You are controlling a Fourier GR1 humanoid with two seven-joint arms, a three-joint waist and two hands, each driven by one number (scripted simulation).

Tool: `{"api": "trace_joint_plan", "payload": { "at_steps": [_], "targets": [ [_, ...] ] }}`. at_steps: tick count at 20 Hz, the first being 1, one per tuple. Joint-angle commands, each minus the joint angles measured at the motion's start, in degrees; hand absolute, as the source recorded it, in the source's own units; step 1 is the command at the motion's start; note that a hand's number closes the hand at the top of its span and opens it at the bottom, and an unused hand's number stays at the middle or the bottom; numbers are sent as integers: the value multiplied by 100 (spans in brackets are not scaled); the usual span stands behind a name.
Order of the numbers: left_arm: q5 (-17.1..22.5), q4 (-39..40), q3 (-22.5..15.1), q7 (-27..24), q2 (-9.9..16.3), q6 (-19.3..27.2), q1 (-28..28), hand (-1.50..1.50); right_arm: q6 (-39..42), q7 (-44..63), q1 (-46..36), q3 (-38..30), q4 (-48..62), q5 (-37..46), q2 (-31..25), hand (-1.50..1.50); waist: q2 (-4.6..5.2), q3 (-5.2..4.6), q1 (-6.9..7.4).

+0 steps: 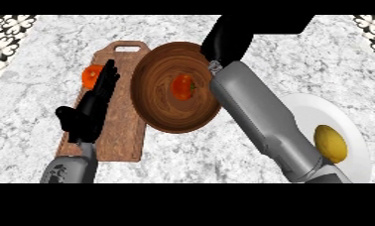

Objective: Pick the tomato from the plate and place it in the bowl

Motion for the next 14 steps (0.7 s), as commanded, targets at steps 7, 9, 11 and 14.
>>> {"api": "trace_joint_plan", "payload": {
  "at_steps": [7, 9, 11, 14],
  "targets": [
    [-52, -150, -84, 309, -54, 35, -242, 0, -1180, -530, 1397, -410, -1075, -975, 66, -150, 21, 3, -16],
    [-58, -192, -36, 316, 3, 37, -79, 0, -1520, -218, 1394, 96, -1460, -943, 66, -150, 17, 0, 49],
    [-32, -415, -75, 554, -23, 52, -110, 0, -1744, -456, 1375, -198, -1723, -508, 67, -150, -1, 2, -3],
    [-21, 8, 55, 18, 52, -31, -61, 0, -2135, -140, 1543, 9, -2121, 94, 67, -150, 3, -4, -42]
  ]
}}
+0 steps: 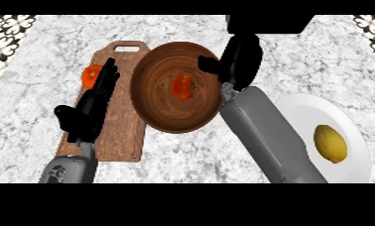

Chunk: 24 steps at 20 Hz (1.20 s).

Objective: Pick the tomato from the plate and place it in the bowl

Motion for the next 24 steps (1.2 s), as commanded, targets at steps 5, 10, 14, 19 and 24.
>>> {"api": "trace_joint_plan", "payload": {
  "at_steps": [5, 10, 14, 19, 24],
  "targets": [
    [-20, 138, 44, -133, -75, 83, 22, 0, -716, 1090, 275, -188, -1312, 543, 36, -150, -23, -2, -54],
    [19, 153, 53, -155, 8, -37, 131, 0, -840, 1342, 1258, 288, -2454, 605, 37, -150, -35, -2, -72],
    [82, -108, 101, -133, 106, -110, 347, 0, -793, 1017, 2210, 398, -3609, 627, 37, -150, -37, 1, -93],
    [-124, 209, -83, -174, -161, 91, 77, 0, -1170, 884, 2815, 1116, -4184, 658, 38, -150, 8, 0, -42],
    [-33, -251, 8, 298, 39, -43, -103, 0, -1097, 947, 3615, 1753, -4613, 1132, 38, -150, 7, 0, -1]
  ]
}}
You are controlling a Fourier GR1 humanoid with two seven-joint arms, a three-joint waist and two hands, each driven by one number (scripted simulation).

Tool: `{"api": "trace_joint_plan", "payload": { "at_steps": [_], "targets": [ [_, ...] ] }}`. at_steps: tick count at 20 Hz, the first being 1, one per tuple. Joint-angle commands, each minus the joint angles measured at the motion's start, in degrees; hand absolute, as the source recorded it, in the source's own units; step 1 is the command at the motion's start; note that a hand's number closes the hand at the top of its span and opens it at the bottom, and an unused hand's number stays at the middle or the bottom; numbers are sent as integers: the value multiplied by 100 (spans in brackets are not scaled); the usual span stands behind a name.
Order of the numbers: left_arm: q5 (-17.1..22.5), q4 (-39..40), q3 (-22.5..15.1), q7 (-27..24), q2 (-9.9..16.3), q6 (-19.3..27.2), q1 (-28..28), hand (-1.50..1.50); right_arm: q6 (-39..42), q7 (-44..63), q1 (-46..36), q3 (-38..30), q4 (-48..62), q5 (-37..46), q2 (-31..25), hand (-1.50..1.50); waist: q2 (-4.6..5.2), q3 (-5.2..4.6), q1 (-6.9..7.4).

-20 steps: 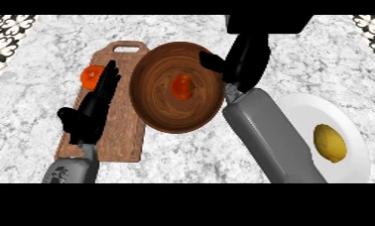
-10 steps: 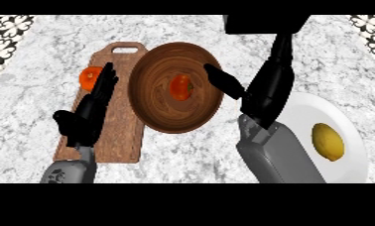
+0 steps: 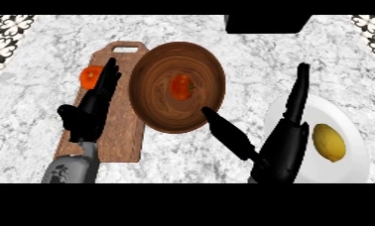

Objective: Pick the tomato from the plate and place it in the bowl

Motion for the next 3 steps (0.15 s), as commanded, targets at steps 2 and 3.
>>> {"api": "trace_joint_plan", "payload": {
  "at_steps": [2, 3],
  "targets": [
    [137, 43, 126, -24, 101, -165, 19, 0, -386, 290, 855, 592, -432, 154, 9, -150, 17, 0, 29],
    [-108, -196, -213, -9, -168, 69, 297, 0, -545, 791, 553, 829, -109, 518, 9, -150, 13, -1, 56]
  ]
}}
